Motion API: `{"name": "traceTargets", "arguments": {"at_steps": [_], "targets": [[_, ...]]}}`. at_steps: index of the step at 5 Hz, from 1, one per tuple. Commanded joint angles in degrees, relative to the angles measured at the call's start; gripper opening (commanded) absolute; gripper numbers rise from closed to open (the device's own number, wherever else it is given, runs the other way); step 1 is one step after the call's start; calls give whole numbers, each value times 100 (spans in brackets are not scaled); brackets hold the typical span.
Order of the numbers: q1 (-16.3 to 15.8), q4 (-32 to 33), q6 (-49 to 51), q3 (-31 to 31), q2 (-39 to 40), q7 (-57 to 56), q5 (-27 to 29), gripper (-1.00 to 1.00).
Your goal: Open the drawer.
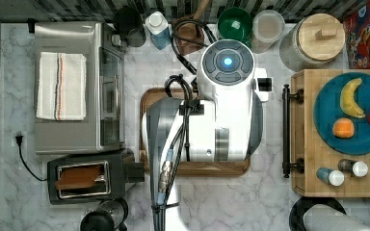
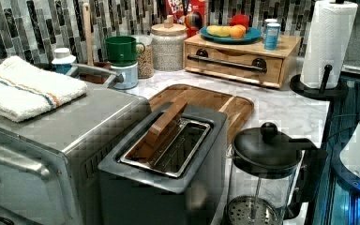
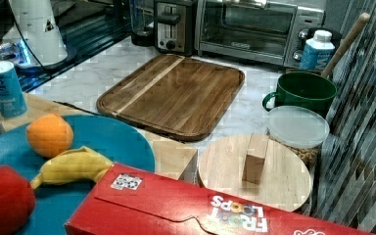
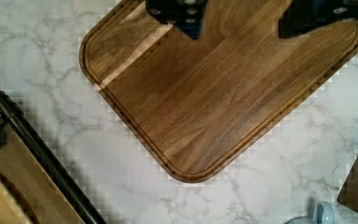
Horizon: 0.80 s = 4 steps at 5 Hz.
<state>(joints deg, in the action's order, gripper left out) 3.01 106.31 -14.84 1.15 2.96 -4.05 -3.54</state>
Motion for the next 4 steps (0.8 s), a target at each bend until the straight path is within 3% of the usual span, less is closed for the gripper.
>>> {"name": "traceTargets", "arguments": {"at_steps": [1,3,4], "targets": [[12,6,-3,11,4,-8,-4,100],[70,197,-98,9,-82,-234,-51,100],[110,384,-23,-15,-122,-1179,-321,100]]}}
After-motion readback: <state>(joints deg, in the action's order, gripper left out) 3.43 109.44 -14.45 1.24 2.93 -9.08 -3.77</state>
